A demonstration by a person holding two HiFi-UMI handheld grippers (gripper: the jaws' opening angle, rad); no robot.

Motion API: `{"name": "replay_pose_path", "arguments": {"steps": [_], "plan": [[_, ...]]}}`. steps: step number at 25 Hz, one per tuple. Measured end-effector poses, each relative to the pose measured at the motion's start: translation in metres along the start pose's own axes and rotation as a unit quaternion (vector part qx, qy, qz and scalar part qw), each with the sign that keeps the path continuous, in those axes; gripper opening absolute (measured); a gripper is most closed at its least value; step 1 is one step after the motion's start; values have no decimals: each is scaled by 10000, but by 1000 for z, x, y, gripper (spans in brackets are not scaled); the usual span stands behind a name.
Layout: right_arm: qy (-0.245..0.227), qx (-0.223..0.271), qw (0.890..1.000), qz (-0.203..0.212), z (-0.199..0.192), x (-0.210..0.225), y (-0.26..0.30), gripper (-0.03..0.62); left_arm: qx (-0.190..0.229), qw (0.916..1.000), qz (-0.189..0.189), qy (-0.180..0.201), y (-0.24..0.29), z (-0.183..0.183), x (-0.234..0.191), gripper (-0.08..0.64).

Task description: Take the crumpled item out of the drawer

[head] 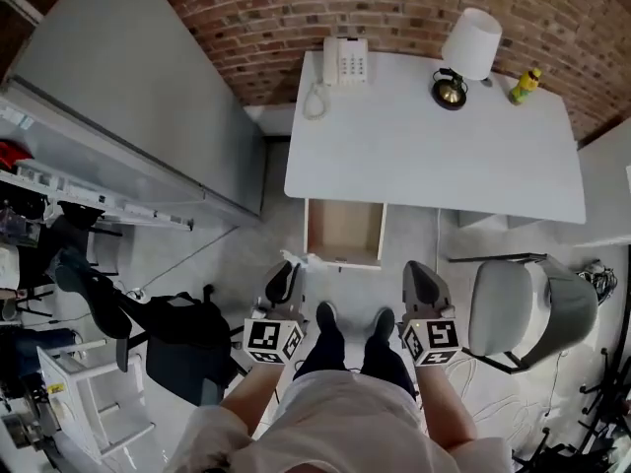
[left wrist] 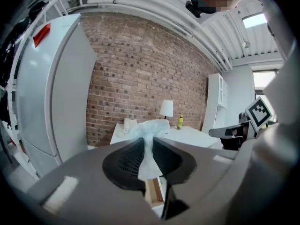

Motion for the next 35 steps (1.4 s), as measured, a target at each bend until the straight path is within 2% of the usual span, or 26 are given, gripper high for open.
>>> {"name": "replay_pose_path", "arguments": {"steps": [5,10,14,20,26,30,35], "plan": [[-107,350,9993,81,52,-15,-10,9,417,9991,47,102,-11,49,-7,69],[-154,699,9974,-36,87,-20,-28,9,670,9977,30,-5,-20,83,-2,69],[69,989,9951,28,109,-29,-40,9,821,9966,9,95,-30,99,-5,69],[-27,1235,9923,-69,125,-35,-53,9,974,9952,112,-51,-47,114,-11,69],[-179,1346,9907,-72,142,-38,-64,9,1033,9946,49,-10,-57,132,-3,69],[-197,1382,9902,-33,140,-43,-67,9,1014,9947,-78,-179,-57,127,1,69],[-340,1388,9897,-24,137,-45,-65,9,1048,9942,-173,-139,-53,125,6,69]]}}
Point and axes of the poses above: the fingertips, and each gripper's own axes: y forward along the fingers, x to its right, z out of its top, the point moved 8 cm from there along -y, backward along the fingers
